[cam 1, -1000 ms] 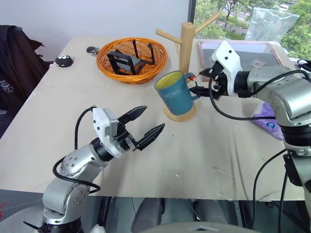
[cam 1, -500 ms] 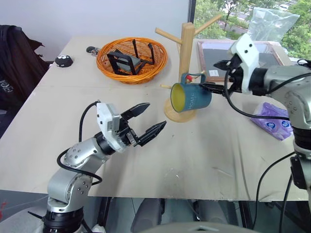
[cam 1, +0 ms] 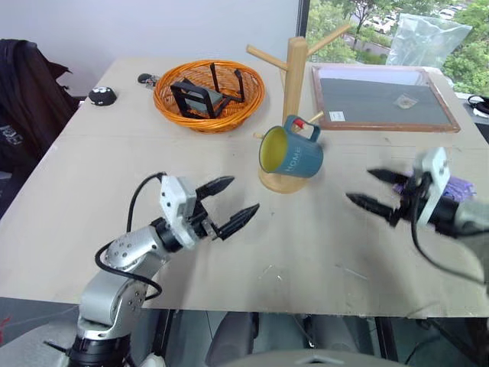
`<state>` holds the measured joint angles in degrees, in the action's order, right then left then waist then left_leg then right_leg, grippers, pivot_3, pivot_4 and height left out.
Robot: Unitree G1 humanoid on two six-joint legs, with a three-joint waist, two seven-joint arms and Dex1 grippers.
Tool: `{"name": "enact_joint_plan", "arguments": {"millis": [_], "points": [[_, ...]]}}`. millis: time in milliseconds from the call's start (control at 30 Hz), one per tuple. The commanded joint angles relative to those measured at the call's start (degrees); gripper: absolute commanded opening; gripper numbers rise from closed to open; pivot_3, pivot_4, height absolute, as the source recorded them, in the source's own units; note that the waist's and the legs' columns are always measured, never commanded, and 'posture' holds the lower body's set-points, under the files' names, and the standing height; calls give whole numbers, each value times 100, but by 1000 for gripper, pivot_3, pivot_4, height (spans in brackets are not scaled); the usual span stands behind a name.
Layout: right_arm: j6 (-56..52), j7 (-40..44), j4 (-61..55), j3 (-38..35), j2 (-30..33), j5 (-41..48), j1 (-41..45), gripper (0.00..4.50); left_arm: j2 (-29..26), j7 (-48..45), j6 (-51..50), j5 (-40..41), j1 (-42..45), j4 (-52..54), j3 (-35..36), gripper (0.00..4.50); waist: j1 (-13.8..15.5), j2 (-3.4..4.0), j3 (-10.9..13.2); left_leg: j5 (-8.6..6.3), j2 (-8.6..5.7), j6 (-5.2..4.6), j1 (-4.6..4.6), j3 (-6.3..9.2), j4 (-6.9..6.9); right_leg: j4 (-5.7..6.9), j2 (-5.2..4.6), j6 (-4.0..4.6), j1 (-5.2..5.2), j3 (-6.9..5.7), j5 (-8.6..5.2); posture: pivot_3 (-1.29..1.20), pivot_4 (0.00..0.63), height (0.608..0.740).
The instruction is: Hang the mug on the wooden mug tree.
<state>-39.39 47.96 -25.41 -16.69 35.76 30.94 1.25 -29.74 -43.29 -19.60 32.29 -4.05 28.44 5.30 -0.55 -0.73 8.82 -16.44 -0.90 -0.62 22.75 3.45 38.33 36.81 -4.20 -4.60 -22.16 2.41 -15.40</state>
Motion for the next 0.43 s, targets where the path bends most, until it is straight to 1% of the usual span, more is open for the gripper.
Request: {"name": "enact_joint_plan", "arguments": {"millis": [33,67,133,200,267,433], "points": [[1248,189,343,-39,-111,-488,-634,4447,54,59,258,-357,-250,-134,-169,4500,-13,0,0,0,0,0,-5,-2,3,2,1,0,3,2,0,0,150,737],[1628,228,663,12,-172,-650,-806,4447,3,51,421,-660,-351,-275,-318,4500,-25,-4,-2,-2,1,-5,-9,-3,3,4,1,-1,4,4,1,0,150,737],[2311,190,1219,106,-225,-1016,-975,4447,-45,73,642,-1106,-484,-502,-552,4500,-31,-5,-1,-13,2,-23,-62,-6,0,3,7,1,54,4,1,0,150,737],[2787,237,1598,-12,-469,-924,-1110,4447,37,261,772,-1444,-592,-815,-710,4500,-35,-2,-1,-15,2,-25,-107,-11,-8,0,10,3,93,9,-1,0,150,737],[3164,346,1816,-30,-574,-901,-1245,4447,93,470,830,-1754,-621,-1056,-813,4500,-28,-1,-1,-15,8,-25,-108,-5,-9,1,15,4,94,7,-1,0,150,737],[3451,378,2038,-40,-676,-742,-1270,4447,110,476,1034,-1924,-548,-1165,-840,4500,-19,3,-4,-15,14,-25,-108,-1,-8,2,9,3,94,7,0,0,150,737]]}}
